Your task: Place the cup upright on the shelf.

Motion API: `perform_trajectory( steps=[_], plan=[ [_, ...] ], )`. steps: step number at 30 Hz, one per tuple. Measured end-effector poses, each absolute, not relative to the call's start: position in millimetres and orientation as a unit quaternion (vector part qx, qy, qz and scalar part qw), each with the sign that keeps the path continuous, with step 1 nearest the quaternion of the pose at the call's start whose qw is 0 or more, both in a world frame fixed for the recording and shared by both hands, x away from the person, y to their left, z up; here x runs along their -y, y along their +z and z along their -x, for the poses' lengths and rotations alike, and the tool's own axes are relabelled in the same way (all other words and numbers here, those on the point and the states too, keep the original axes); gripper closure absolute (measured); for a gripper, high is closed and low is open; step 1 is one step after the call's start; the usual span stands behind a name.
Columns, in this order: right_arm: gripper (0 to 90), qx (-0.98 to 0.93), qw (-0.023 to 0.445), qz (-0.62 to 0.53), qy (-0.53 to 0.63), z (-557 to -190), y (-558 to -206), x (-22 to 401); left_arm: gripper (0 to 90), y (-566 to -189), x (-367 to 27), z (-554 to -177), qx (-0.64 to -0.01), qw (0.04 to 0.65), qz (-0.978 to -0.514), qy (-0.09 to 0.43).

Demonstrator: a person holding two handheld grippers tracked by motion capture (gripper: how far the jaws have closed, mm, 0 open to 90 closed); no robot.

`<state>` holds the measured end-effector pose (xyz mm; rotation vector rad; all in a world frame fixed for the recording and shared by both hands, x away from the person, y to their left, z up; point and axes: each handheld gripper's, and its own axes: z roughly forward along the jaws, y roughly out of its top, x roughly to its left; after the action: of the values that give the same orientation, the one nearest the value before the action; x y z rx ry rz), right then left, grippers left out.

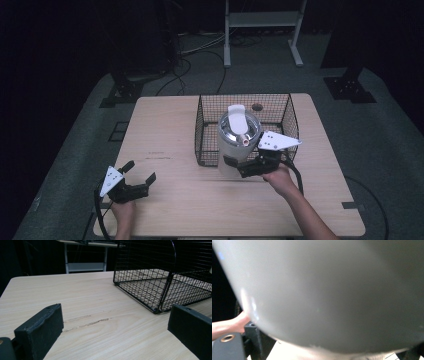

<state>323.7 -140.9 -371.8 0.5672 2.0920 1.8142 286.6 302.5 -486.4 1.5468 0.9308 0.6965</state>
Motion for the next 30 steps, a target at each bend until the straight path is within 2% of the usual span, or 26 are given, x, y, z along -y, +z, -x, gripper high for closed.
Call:
perform_trajectory(
  steps=[30],
  plan=[
    [9.3,-0.735,0.19,-0.218,0.614,-392,-339,136,0.0,-487,-303,-287,-0.396,0.568,-0.657,0.297]
  ],
)
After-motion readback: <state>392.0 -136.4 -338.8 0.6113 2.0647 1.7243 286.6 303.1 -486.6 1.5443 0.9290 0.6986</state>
